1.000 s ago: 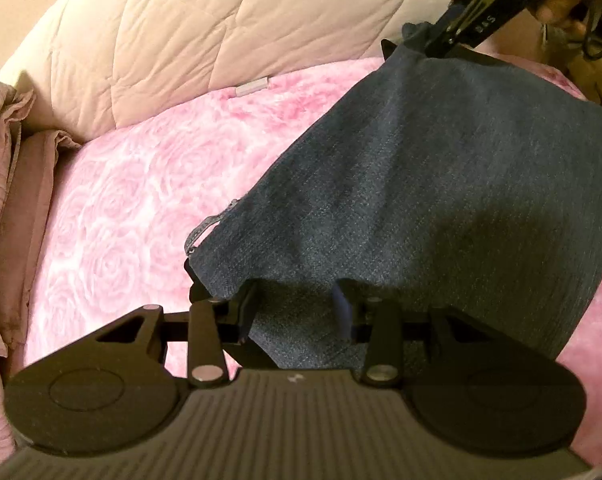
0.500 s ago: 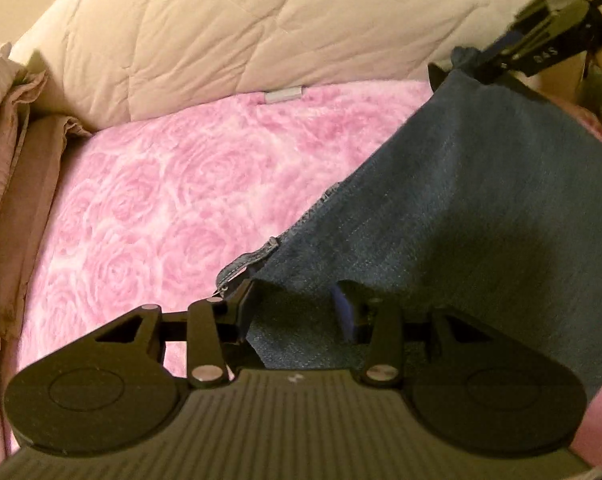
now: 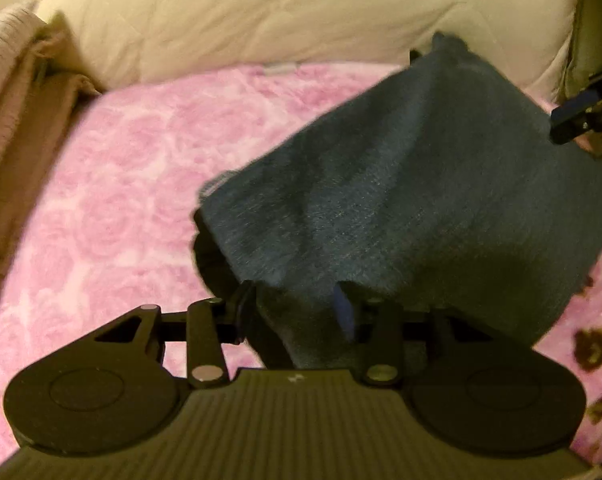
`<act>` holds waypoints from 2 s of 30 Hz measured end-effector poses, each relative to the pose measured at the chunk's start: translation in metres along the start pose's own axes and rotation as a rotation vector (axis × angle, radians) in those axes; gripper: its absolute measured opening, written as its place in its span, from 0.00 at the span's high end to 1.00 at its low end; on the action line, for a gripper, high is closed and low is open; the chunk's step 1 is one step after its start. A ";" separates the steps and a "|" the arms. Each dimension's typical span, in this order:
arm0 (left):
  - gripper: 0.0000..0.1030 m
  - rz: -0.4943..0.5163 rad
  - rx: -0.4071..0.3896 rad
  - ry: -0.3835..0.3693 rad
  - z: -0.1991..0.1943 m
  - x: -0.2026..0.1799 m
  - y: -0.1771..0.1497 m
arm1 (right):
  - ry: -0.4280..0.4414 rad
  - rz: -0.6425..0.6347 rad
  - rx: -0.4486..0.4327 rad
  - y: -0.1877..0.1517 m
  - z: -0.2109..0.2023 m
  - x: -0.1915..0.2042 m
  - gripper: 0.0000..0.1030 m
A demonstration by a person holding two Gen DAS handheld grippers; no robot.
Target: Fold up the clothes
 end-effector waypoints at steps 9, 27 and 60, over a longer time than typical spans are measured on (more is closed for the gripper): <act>0.70 0.111 -0.019 -0.011 -0.008 -0.042 -0.041 | -0.005 -0.079 0.025 -0.045 -0.006 0.039 0.70; 0.62 0.000 0.037 0.006 -0.040 -0.064 -0.086 | -0.089 0.005 -0.007 -0.089 -0.041 0.062 0.63; 0.10 -0.453 -0.150 -0.097 -0.301 -0.102 -0.237 | -0.259 0.293 -0.160 -0.211 -0.244 0.301 0.23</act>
Point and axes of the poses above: each gripper's, at about its wrist camera, not at the fingertips, and z roughly the way its jaws point, x to its left, y to its top, the point moved 1 cm from there along z, roughly the way its jaws point, and after that the axes turned 12 degrees about x, right-handed, at the moved point
